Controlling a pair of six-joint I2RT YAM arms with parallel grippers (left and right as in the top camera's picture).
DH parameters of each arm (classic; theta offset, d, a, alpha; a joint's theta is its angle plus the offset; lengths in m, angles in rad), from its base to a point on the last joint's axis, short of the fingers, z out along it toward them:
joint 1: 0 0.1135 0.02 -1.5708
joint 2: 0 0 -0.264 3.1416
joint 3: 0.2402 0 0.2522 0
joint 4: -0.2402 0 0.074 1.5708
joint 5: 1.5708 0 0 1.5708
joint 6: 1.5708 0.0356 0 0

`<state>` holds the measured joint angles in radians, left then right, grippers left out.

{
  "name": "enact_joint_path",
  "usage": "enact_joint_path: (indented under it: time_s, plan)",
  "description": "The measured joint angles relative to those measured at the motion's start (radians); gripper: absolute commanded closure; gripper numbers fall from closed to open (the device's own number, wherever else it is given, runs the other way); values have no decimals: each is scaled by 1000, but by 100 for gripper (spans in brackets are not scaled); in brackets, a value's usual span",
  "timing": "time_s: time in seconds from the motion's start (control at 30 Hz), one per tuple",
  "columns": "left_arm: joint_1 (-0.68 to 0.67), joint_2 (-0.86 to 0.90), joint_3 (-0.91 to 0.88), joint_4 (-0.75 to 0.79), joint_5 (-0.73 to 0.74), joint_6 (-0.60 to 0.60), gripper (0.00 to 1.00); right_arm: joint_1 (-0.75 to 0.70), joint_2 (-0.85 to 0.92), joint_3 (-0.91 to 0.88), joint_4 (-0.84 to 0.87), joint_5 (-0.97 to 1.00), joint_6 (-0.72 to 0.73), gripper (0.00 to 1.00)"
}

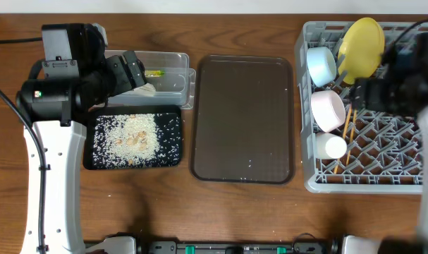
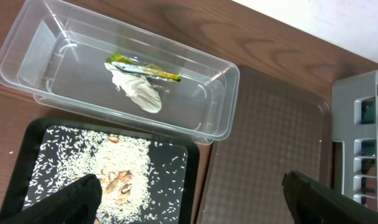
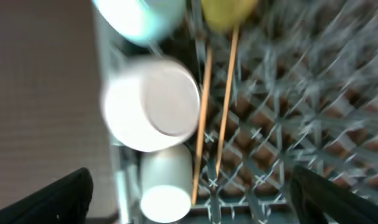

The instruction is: Sort waste into correct bins and load items into the dishwasher rack

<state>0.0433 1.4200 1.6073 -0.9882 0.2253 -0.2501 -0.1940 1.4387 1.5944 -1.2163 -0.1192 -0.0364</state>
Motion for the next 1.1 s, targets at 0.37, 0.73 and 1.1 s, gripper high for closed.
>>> enact_joint_path:
  time_s: [0.37,0.73,1.1]
  plan:
    - [0,0,0,0,0,0,4,0,-440,41,-43,-27,-2,1]
    - [0,0,0,0,0,0,4,1,-622,41,-113,3,-8,1]
    - [1,0,0,0,0,0,4,3,-828,-454,509,-8,-16,1]
